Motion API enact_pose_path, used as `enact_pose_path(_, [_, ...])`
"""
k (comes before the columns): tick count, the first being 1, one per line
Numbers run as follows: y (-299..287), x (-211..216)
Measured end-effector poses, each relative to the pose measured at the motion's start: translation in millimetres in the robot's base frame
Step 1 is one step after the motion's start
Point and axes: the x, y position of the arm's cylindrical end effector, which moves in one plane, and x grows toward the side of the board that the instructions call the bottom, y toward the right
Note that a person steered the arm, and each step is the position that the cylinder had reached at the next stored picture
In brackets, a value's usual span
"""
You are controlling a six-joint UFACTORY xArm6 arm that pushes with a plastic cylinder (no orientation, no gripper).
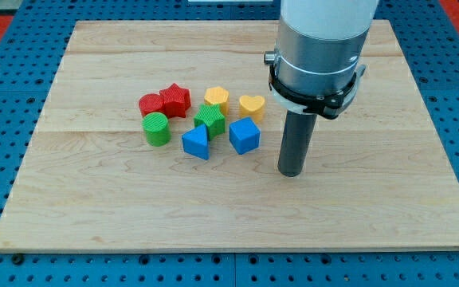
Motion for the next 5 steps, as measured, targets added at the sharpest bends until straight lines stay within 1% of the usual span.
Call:
enact_pose_path(3, [4,0])
enact_pose_path(4, [-6,28])
enact_pose_path(5, [-43,43])
